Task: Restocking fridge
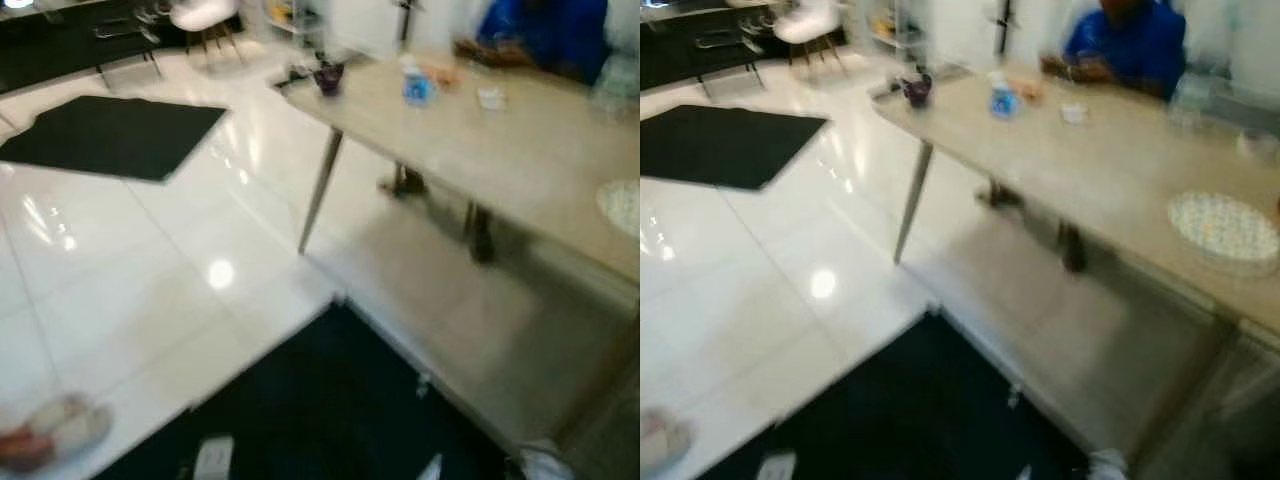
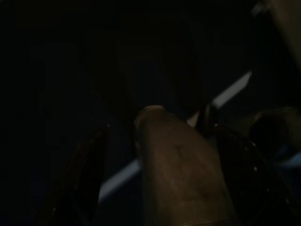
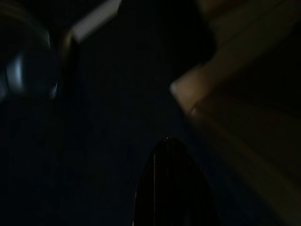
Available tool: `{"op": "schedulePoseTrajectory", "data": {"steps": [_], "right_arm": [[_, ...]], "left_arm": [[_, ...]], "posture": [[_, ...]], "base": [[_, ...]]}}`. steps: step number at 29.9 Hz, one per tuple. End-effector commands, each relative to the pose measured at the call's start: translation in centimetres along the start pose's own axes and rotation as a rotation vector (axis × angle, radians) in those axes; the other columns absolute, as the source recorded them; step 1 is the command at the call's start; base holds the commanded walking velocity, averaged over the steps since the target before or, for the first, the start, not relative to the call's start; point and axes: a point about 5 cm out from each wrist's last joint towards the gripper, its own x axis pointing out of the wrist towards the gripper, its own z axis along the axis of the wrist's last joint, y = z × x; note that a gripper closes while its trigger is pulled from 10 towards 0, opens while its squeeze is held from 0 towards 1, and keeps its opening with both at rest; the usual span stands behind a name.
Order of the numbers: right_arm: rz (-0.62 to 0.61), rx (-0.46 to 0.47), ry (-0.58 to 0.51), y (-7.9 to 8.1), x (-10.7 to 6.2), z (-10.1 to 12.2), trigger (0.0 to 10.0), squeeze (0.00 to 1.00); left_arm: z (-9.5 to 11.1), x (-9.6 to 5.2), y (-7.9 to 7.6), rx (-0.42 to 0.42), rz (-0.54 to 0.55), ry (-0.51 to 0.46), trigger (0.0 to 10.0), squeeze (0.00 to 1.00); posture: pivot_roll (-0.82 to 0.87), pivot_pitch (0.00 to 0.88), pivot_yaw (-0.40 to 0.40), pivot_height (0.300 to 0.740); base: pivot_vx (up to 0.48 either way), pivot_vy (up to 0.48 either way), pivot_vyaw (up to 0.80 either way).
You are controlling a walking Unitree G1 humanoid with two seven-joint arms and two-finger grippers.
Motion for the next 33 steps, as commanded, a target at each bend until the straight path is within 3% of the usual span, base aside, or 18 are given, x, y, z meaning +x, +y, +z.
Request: {"op": "schedulePoseTrajectory", "data": {"steps": [1,33], "right_arm": [[0.015,0.010,-0.027,0.61,0.10,0.66,10.0,0.00],[0.015,0.005,-0.033,0.85,0.17,1.40,10.0,0.00]], "left_arm": [[-2.05,-0.41,0.24,-0.015,0.008,0.076,10.0,0.00],[-2.02,-0.41,0.29,-0.007,0.008,0.078,10.0,0.00]], "posture": [[-0.02,0.000,-0.003,0.740],[-0.02,0.000,-0.001,0.740]], "base": [[0.349,0.000,0.00],[0.348,0.000,0.00]]}}
